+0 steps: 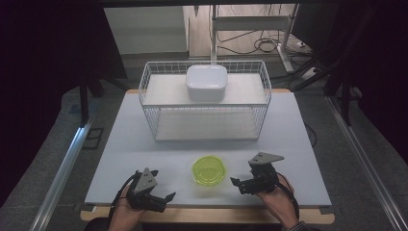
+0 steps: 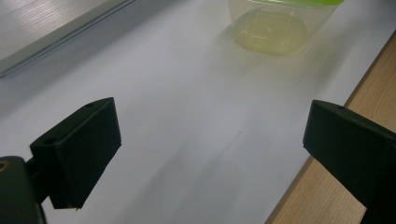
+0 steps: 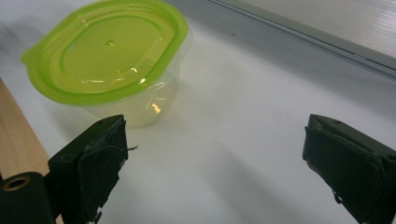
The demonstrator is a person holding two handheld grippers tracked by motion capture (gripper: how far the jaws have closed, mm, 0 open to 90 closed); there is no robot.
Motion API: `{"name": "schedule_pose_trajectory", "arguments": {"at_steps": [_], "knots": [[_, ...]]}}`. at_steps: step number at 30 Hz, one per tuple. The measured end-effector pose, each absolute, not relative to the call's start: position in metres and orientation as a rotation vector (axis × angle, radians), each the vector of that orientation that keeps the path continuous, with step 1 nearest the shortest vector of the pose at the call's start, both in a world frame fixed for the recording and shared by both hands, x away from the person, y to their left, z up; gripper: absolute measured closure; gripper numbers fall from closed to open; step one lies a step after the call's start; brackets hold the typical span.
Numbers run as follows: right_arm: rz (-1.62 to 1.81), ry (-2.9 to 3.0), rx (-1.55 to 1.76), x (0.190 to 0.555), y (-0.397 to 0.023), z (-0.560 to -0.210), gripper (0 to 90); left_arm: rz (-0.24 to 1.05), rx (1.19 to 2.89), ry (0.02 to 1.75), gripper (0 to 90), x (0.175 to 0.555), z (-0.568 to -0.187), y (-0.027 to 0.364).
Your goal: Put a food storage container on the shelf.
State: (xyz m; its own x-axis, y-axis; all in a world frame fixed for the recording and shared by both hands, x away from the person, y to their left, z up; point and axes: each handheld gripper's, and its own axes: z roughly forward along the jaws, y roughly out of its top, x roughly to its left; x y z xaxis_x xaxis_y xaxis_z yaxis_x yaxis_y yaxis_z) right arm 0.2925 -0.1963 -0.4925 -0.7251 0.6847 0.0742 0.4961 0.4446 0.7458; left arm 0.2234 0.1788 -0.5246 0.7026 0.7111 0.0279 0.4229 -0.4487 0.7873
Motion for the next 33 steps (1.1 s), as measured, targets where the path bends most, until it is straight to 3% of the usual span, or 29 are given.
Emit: {"name": "schedule_pose_trajectory", "arguments": {"at_steps": [6, 17, 33], "knots": [[1.209, 2.503, 1.109, 0.295, -0.192, -0.489, 4.0, 0.453, 2.113, 0.858, 3.9, 0.224, -0.525, 0.177], [1.356, 2.541, 1.245, 0.31, -0.184, -0.475, 34.3, 0.452, 2.121, 0.854, 3.9, 0.224, -0.526, 0.176], [1.446, 2.595, 1.488, 0.343, -0.169, -0.492, 62.2, 0.448, 2.131, 0.848, 3.9, 0.224, -0.527, 0.175]]}}
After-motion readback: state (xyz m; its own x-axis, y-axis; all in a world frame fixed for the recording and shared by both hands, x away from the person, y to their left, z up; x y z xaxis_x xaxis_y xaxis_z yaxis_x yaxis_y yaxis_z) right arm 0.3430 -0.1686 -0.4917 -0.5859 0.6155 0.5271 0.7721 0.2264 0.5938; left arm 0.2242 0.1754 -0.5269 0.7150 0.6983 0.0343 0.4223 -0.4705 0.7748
